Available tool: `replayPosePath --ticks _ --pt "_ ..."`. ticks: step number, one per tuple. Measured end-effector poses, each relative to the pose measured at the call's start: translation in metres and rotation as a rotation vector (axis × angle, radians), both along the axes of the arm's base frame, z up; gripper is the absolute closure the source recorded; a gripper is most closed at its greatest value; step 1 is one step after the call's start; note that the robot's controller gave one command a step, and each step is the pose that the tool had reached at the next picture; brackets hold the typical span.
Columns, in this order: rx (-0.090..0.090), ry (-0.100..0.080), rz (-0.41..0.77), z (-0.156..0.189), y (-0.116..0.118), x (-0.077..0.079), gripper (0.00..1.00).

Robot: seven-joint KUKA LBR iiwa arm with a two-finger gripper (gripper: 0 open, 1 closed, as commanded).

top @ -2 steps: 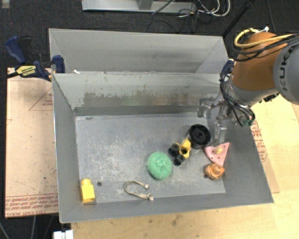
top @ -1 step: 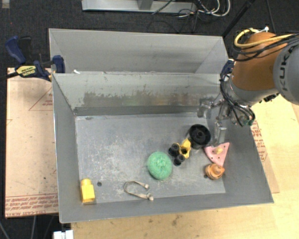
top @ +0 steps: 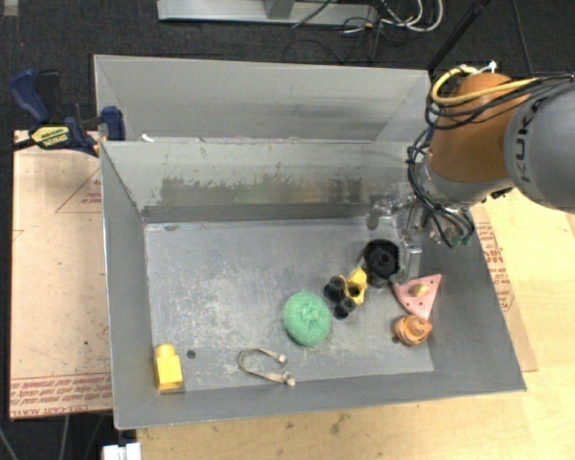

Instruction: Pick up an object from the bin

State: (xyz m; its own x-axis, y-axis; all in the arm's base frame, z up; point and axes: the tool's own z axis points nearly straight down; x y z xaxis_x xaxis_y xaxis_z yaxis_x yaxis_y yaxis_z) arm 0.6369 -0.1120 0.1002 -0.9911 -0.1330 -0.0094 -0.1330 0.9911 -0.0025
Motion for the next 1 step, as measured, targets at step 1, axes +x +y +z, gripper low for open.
replayPosePath --ticks 1 --pt "0.002 0.007 -0.087 -0.0276 0.0050 -0.0177 1.00"
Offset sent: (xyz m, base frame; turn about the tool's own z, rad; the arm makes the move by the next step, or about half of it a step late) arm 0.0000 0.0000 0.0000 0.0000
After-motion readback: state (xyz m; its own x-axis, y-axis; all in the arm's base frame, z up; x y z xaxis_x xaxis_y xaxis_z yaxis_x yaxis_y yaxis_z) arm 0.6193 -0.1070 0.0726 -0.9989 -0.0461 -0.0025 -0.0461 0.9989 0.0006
